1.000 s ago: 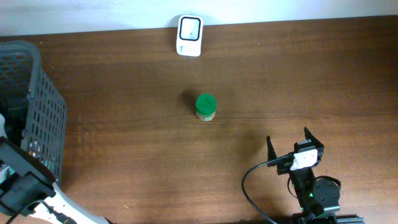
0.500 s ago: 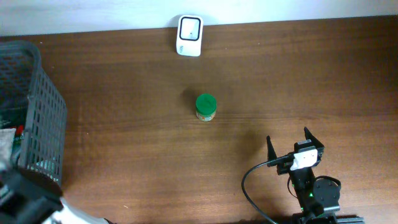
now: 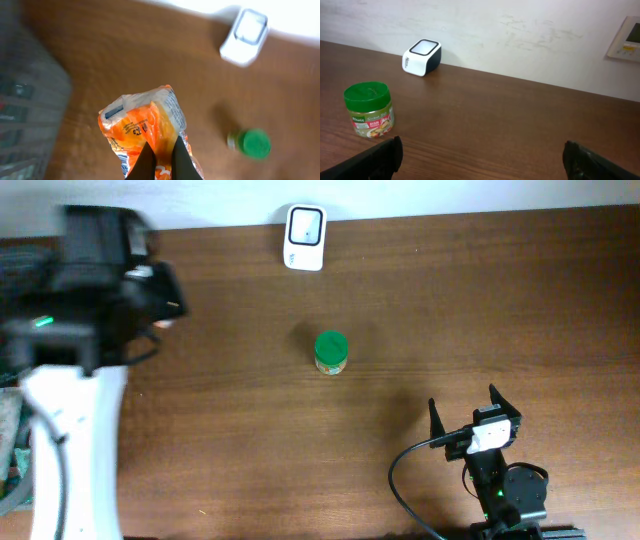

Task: Scan the item barcode
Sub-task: 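Carry the orange box to the scanner, then place it beside the jar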

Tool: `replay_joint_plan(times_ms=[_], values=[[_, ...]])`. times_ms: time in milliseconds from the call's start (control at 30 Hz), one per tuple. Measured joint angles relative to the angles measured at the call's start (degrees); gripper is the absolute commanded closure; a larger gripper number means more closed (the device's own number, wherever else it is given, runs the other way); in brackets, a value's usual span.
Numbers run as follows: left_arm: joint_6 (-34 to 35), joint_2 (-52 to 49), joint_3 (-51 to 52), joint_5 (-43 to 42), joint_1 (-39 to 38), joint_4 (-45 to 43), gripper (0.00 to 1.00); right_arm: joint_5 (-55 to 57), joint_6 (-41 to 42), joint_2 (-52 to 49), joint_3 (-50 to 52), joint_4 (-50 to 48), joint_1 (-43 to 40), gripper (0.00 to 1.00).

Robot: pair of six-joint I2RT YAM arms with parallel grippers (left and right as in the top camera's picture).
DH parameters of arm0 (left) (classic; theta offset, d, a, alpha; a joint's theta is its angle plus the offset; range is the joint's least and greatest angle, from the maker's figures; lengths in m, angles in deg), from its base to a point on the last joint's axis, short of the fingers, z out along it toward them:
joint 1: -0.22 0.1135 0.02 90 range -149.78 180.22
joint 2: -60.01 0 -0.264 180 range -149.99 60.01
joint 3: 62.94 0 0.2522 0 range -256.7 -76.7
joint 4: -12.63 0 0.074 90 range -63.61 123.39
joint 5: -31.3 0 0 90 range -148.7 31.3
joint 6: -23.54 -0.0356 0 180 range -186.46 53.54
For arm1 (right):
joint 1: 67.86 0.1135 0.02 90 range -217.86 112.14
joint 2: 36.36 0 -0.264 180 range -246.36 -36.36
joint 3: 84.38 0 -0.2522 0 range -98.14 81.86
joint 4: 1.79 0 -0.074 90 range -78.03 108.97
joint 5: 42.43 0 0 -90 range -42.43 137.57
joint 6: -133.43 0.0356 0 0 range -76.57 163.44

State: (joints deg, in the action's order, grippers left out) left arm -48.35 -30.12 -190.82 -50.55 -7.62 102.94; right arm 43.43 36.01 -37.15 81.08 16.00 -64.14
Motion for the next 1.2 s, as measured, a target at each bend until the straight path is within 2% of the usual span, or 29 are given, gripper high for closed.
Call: replay_joint_plan(times_ms=[200, 433, 733, 767, 800, 833, 867, 900, 933, 1067, 1200], values=[[-0.37, -3.8, 13.31, 0.28, -6.27, -5.01, 1.0, 0.0, -0.02, 0.0, 0.0, 0.0, 0.0, 0.02], [-1.46, -8.57, 29.55, 0.68, -13.27, -20.33, 1.0, 0.0, 0.02, 0.0, 0.0, 0.0, 0.0, 0.02], [-2.54, -18.86, 34.82, 0.68, -17.05, -30.4, 1.0, -0.02, 0.0, 0.0, 0.0, 0.0, 0.0, 0.02], [-2.56, -19.85, 34.97, 0.68, -17.66, -30.86, 0.97, 0.0, -0.02, 0.0, 0.0, 0.0, 0.0, 0.02], [-2.58, -20.39, 35.08, 0.66, -18.23, -31.17, 0.88, 0.0, 0.0, 0.0, 0.0, 0.0, 0.0, 0.02], [-2.6, -20.48, 35.1, 0.68, -18.34, -31.19, 0.73, -0.02, 0.0, 0.0, 0.0, 0.0, 0.0, 0.02], [-2.91, -20.76, 35.12, 0.68, -18.99, -31.47, 0.49, 0.0, -0.02, 0.0, 0.0, 0.0, 0.0, 0.02], [-2.93, -20.79, 35.12, 0.66, -19.56, -31.78, 0.38, 0.0, 0.0, 0.0, 0.0, 0.0, 0.0, 0.02], [-3.19, -20.79, 35.12, 0.68, -19.87, -31.85, 0.32, -0.02, 0.02, 0.0, 0.0, 0.0, 0.0, 0.02], [-3.37, -20.79, 34.84, 0.74, -20.22, -31.34, 0.29, 0.0, 0.0, 0.0, 0.0, 0.0, 0.0, 0.02], [-3.37, -20.44, 28.09, 1.07, -18.51, -25.75, 0.29, 0.0, 0.0, 0.0, 0.0, 0.0, 0.0, 0.02]])
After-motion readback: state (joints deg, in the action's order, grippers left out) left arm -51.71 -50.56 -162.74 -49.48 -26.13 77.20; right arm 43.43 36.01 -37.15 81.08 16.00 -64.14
